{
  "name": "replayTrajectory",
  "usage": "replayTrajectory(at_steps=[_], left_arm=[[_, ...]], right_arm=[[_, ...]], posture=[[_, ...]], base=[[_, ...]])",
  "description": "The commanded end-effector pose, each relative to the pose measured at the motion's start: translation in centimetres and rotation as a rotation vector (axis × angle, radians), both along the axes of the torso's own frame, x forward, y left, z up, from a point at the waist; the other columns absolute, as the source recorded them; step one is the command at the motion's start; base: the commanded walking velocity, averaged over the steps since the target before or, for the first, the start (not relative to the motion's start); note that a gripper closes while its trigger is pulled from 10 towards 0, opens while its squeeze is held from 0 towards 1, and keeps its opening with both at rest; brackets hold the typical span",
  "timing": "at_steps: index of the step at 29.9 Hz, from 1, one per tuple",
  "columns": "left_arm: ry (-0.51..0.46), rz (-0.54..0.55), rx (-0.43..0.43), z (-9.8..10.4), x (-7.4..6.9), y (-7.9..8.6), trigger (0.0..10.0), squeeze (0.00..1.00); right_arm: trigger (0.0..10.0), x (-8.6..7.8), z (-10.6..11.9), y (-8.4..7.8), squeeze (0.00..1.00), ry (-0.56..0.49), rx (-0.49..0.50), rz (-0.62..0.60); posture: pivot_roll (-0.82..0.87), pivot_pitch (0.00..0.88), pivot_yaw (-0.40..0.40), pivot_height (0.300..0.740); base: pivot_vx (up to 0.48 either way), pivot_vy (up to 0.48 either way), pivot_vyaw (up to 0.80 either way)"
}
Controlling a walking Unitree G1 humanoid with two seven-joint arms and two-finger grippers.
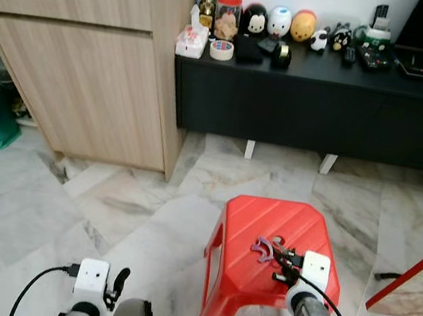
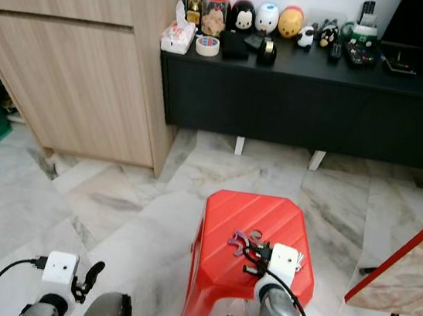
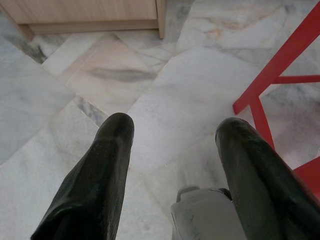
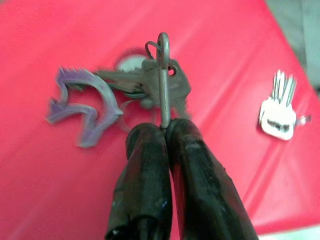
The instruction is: Hang keys on a hook
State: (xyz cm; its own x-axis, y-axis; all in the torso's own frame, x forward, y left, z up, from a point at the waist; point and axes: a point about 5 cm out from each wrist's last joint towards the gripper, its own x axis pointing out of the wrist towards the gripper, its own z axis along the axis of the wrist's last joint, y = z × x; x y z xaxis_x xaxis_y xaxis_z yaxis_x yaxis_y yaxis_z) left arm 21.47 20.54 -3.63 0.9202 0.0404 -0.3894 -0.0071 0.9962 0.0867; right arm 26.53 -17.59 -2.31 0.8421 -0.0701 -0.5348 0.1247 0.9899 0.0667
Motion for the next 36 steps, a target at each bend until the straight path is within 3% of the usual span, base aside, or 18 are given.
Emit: replayTrajectory(at_steps=[1,7,10,14,20,21,22,23,30,33,36], left_arm=[[0.028,0.007,0.005,-0.4,-0.4,0.2,10.0,0.00],[0.055,0.012,0.003,-0.8,-0.9,0.1,10.0,0.00],[0.059,0.011,0.003,-0.9,-1.0,0.1,10.0,0.00],[0.066,0.016,0.005,-1.0,-1.1,0.2,10.0,0.00],[0.063,0.016,0.008,-0.9,-1.1,0.3,10.0,0.00],[0.064,0.017,0.008,-1.0,-1.1,0.3,10.0,0.00],[0.066,0.018,0.008,-1.0,-1.1,0.3,10.0,0.00],[0.068,0.019,0.008,-1.0,-1.1,0.3,10.0,0.00],[0.081,0.029,0.002,-1.2,-1.3,0.4,10.0,0.00],[0.147,0.120,-0.035,-2.0,-2.5,1.5,10.0,0.00],[0.188,0.140,-0.025,-2.6,-3.6,2.2,10.0,0.00]], right_arm=[[0.0,0.1,0.3,0.0,0.00,-0.035,-0.013,0.006],[0.0,0.3,2.1,0.1,0.00,-0.239,0.012,0.005],[0.0,0.5,2.4,0.2,0.00,-0.264,0.016,0.015],[0.0,1.1,3.9,0.3,0.00,-0.380,0.004,0.035],[0.0,1.3,4.7,0.5,0.00,-0.439,0.006,0.038],[2.4,1.4,4.8,0.5,0.00,-0.447,0.008,0.039],[8.8,1.4,4.9,0.6,0.00,-0.452,0.009,0.041],[10.0,1.5,5.0,0.6,0.00,-0.454,0.008,0.042],[10.0,1.5,5.0,0.5,0.00,-0.454,0.000,0.041],[10.0,1.5,5.1,0.4,0.00,-0.455,-0.008,0.034],[10.0,1.6,5.1,0.3,0.00,-0.458,-0.011,0.034]], posture=[[0.06,0.044,-0.022,0.605],[0.05,0.040,-0.021,0.605],[0.05,0.040,-0.021,0.605],[0.05,0.044,-0.025,0.605],[0.05,0.048,-0.023,0.605],[0.05,0.051,-0.022,0.605],[0.05,0.051,-0.022,0.605],[0.05,0.053,-0.021,0.605],[0.05,0.055,-0.021,0.605],[0.05,0.054,-0.022,0.605],[0.05,0.050,-0.024,0.605]], base=[[0.000,0.000,0.00],[0.000,0.000,0.00],[0.000,0.000,0.00],[0.000,0.000,0.00],[0.000,0.000,0.00],[0.000,0.000,0.00],[0.000,0.000,0.00],[0.000,0.000,0.00],[0.000,0.000,0.00],[0.000,0.000,0.00],[0.000,0.000,0.00]])
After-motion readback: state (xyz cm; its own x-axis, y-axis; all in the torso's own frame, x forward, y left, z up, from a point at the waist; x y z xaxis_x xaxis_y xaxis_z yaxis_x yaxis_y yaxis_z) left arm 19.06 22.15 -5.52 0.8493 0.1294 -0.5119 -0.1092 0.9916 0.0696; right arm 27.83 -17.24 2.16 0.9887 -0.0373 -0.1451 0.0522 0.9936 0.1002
